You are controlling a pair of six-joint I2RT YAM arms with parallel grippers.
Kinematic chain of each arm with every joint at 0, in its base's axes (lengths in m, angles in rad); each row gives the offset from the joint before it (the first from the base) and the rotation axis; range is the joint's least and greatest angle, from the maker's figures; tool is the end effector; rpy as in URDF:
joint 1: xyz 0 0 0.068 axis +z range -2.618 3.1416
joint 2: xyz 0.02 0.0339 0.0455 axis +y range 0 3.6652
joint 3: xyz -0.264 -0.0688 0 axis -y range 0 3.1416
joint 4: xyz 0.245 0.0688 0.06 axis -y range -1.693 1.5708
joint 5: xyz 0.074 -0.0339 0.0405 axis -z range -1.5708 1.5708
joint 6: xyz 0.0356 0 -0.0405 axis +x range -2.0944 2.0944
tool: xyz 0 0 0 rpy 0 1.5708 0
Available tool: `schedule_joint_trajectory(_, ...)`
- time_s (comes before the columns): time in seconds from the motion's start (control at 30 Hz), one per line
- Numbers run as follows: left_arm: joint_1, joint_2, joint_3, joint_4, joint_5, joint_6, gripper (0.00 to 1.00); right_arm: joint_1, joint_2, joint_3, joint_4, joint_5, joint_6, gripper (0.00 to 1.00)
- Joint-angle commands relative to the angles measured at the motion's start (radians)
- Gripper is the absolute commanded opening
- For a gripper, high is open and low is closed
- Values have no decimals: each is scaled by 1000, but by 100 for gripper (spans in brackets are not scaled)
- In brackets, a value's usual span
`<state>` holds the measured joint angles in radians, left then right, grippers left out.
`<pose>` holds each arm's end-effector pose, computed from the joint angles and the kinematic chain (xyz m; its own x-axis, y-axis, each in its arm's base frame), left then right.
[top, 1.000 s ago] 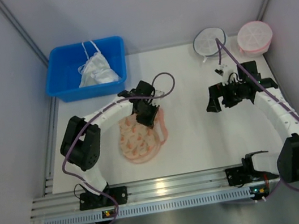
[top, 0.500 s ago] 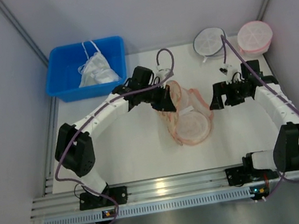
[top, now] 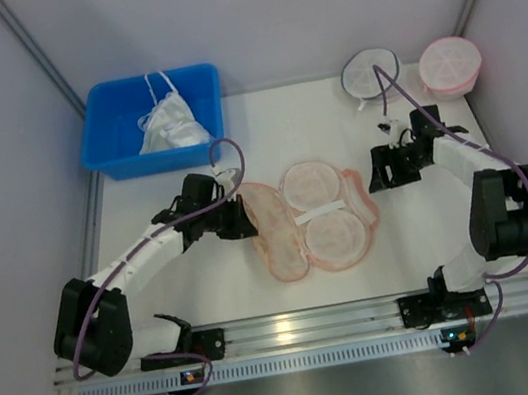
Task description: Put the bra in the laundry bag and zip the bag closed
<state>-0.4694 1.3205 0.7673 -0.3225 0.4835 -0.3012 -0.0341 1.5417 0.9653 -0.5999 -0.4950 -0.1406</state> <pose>0.2263 -0.1334 0.2106 -0.8517 0.1375 -0.5057 0.4329 0.7285 -0.5310 0.2913 0.0070 0.1969 -0.8922 -0.0930 -0.4420 -0.2803 0.8814 0.3804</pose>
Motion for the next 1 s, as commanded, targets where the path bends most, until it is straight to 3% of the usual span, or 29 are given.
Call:
schedule_joint_trajectory(0.0,8,-78,-19,30,-98,5,12,63,34,47,45,4,-34,69)
schedule_joint_trajectory(0.03,11,-90,-19,8,-102,20,25,80,56,55,58,16,-31,69)
schedule_joint_trajectory(0.07,12,-98,-20,-7,-103,25,52,89,69,59,64,21,-24,69)
schedule_joint_trajectory(0.1,14,-113,-19,-38,-124,30,67,95,78,65,72,26,-22,69)
schedule_joint_trajectory(0.13,20,-145,-16,-49,-149,36,81,106,98,78,77,35,-19,69)
schedule_joint_trajectory(0.2,21,-179,7,-97,-196,62,97,115,109,90,84,42,-14,68)
schedule_joint_trajectory(0.3,25,-224,46,-159,-339,111,94,126,112,107,84,42,-11,67)
schedule_joint_trajectory(0.4,34,-222,78,-200,-215,172,82,138,83,115,77,15,-10,67)
schedule_joint_trajectory(0.47,29,-181,82,-204,-151,185,68,151,58,121,72,-2,-10,66)
schedule_joint_trajectory(0.53,17,-94,92,-213,-154,194,61,160,37,131,58,-28,-10,66)
schedule_joint_trajectory(0.7,8,106,121,-211,-102,221,56,178,12,135,57,-189,6,67)
schedule_joint_trajectory(0.97,-40,365,239,-210,-157,229,56,234,106,161,72,-220,10,68)
